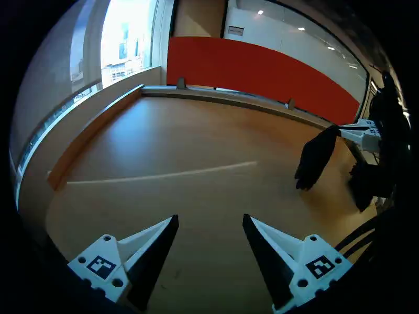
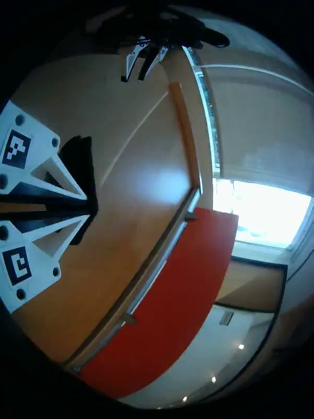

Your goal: Fold towel

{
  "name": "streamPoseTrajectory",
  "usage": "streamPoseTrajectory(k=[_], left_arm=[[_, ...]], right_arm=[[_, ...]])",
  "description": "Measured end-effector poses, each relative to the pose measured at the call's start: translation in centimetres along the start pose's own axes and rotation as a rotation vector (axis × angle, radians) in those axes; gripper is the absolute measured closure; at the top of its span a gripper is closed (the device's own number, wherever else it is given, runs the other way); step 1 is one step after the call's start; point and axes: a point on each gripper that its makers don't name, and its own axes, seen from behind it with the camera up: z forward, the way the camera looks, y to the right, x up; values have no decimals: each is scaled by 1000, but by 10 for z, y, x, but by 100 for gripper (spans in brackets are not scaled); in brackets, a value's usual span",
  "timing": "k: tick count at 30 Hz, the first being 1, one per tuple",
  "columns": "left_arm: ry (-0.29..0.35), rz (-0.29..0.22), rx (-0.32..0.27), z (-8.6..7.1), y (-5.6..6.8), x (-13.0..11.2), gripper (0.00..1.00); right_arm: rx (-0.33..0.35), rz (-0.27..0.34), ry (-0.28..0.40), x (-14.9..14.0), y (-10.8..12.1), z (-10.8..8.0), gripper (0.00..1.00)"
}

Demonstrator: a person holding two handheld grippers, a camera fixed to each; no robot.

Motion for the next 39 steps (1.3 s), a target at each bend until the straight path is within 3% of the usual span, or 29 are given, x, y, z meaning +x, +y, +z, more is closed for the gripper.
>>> streamPoseTrajectory(k=[17,29,39], left_arm=[[6,40,-26,12,14,16,9],[-8,71,-23,20,20,19,9],[-15,87,-28,26,31,22,9]], right_arm=[[-149,59,25,4,88,-64,95],[-240,118,7,-24,148,-104,95],[-309,154,-5,-43,196,-136,95]])
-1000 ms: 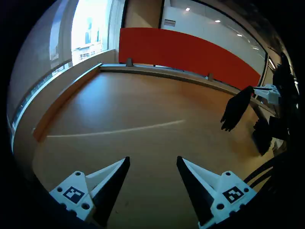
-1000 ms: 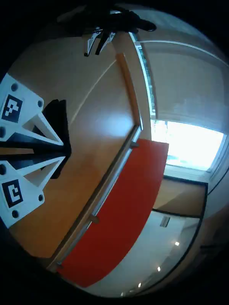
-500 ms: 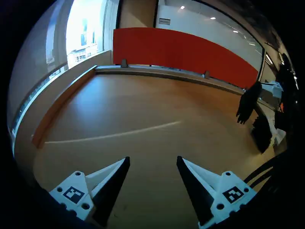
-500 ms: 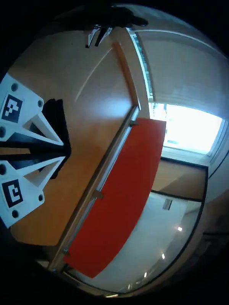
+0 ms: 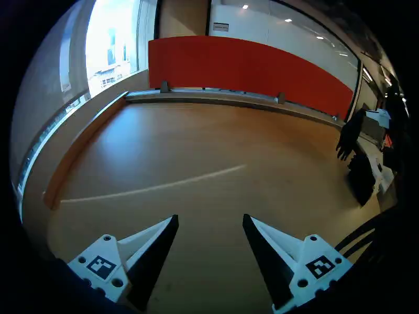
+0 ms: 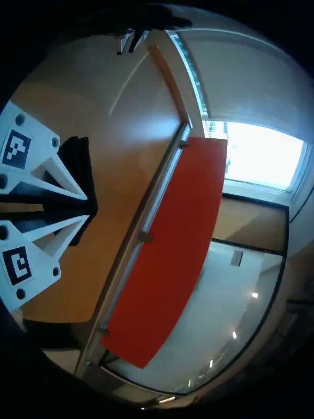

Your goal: Fold towel

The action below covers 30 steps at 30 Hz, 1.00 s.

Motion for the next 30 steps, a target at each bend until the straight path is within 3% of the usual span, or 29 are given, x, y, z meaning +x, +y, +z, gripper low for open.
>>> streamPoseTrajectory(k=[15,30], left_arm=[[1,15,-1,7,18,10,9],[-1,38,2,8,38,13,9]], right_arm=[[-75,-5,-36,-19,76,-20,95],[-97,9,-76,-49,114,-30,95]])
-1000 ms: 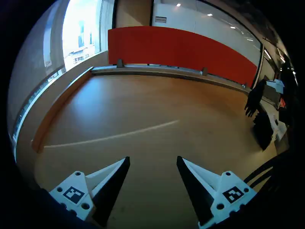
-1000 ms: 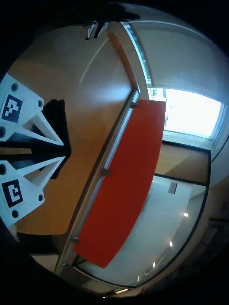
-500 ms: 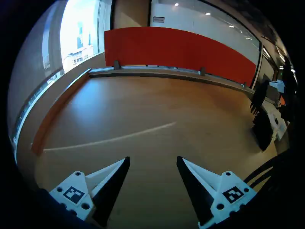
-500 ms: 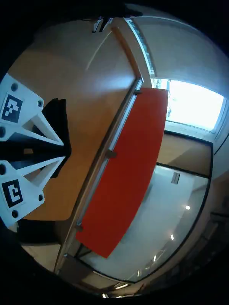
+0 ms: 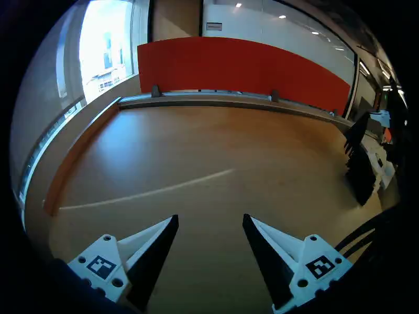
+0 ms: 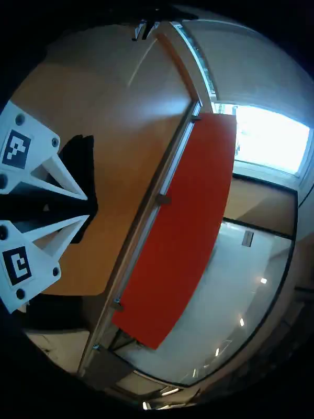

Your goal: Fold towel

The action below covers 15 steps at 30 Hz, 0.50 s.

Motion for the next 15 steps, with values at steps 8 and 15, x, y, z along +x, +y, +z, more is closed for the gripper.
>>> streamPoseTrajectory(k=[8,15], left_arm=[[2,8,-6,-1,10,2,9],[5,20,-14,-4,16,2,9]], right_arm=[[-15,21,-16,-20,11,-11,95],[-32,42,-32,-42,17,-29,96]])
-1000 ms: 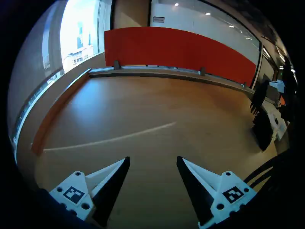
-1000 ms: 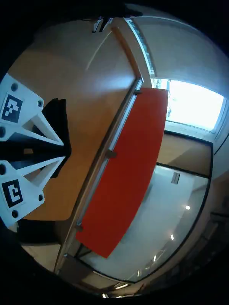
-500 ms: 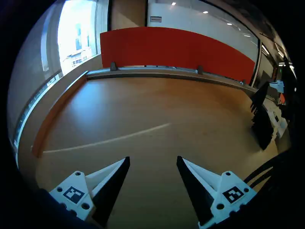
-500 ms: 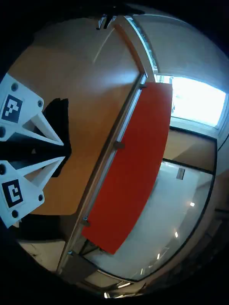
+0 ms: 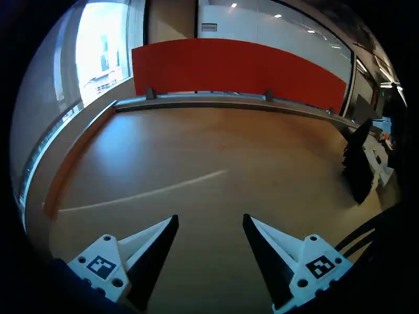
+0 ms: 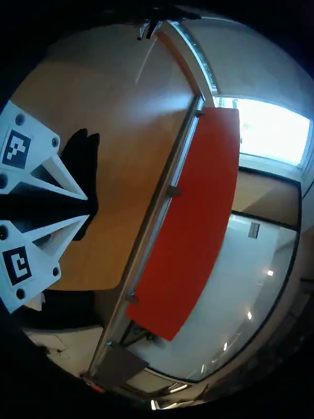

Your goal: Fold towel

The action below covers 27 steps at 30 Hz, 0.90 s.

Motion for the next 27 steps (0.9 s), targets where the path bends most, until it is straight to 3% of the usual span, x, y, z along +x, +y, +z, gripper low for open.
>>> streamPoseTrajectory(k=[15,27], left_arm=[[-1,22,-13,-6,11,-5,9],[-5,39,-16,-7,15,-6,9]], right_arm=[[-51,40,-80,-68,18,-34,95],[-87,89,-155,-125,22,-50,95]])
